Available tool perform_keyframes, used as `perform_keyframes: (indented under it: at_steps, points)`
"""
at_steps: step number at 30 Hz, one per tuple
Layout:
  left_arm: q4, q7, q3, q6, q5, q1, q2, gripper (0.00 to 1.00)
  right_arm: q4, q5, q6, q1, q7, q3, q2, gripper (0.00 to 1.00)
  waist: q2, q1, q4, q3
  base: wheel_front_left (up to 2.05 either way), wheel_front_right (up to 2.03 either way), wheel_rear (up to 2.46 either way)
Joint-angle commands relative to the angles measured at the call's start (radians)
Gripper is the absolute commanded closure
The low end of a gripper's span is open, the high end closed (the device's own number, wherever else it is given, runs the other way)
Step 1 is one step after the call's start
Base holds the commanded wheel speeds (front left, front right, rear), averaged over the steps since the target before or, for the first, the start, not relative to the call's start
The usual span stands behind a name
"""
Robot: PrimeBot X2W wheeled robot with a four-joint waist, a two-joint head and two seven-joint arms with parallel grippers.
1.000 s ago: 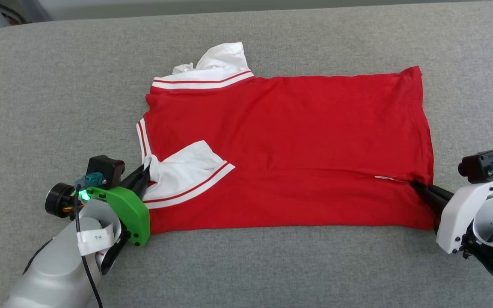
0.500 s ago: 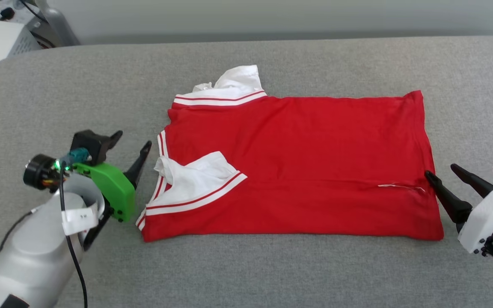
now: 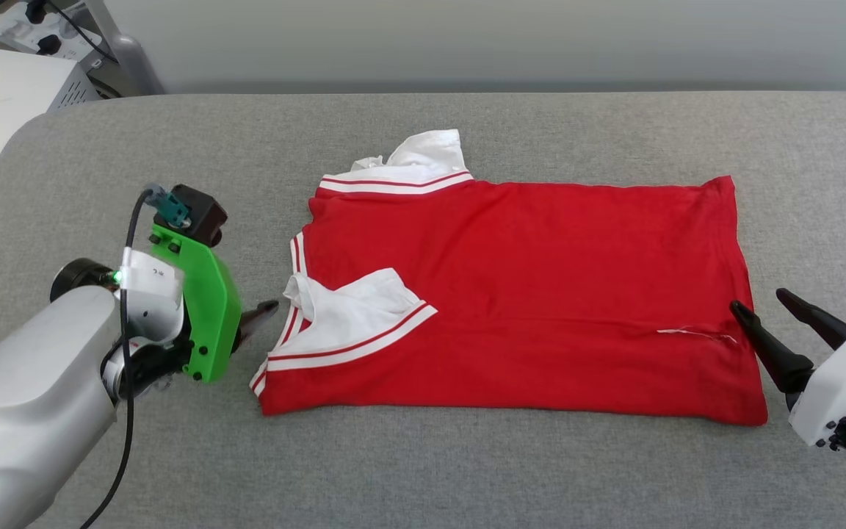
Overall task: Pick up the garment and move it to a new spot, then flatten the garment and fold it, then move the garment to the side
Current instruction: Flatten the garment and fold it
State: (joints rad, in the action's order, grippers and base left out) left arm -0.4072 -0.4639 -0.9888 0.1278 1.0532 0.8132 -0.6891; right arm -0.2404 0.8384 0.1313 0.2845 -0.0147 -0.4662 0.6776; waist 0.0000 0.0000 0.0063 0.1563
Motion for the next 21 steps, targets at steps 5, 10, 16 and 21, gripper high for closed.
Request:
perform_keyframes:
  at_steps: [5, 10, 16, 21]
  points:
    - [0.017, -0.124, -0.049, 0.003, 0.070, 0.005, -0.022, 0.00, 0.024, -0.015, -0.001, -0.019, -0.028, 0.028, -0.017, 0.00, 0.0000, 0.0000, -0.015, 0.013, 0.00, 0.00, 0.00]
    - [-0.010, -0.195, -0.085, 0.003, 0.115, -0.009, -0.016, 0.00, 0.035, -0.022, -0.001, -0.018, -0.051, 0.039, -0.032, 0.00, 0.0000, 0.0000, -0.030, 0.029, 0.00, 0.00, 0.00]
    - [-0.085, -0.192, -0.122, 0.003, 0.127, -0.035, 0.008, 0.00, 0.038, -0.028, -0.001, 0.002, -0.069, 0.034, -0.052, 0.00, 0.0000, 0.0000, -0.057, 0.053, 0.00, 0.00, 0.00]
    - [-0.146, -0.192, -0.151, 0.003, 0.151, -0.066, 0.037, 0.00, 0.037, -0.028, -0.001, 0.017, -0.073, 0.024, -0.061, 0.00, 0.0000, 0.0000, -0.072, 0.070, 0.00, 0.00, 0.00]
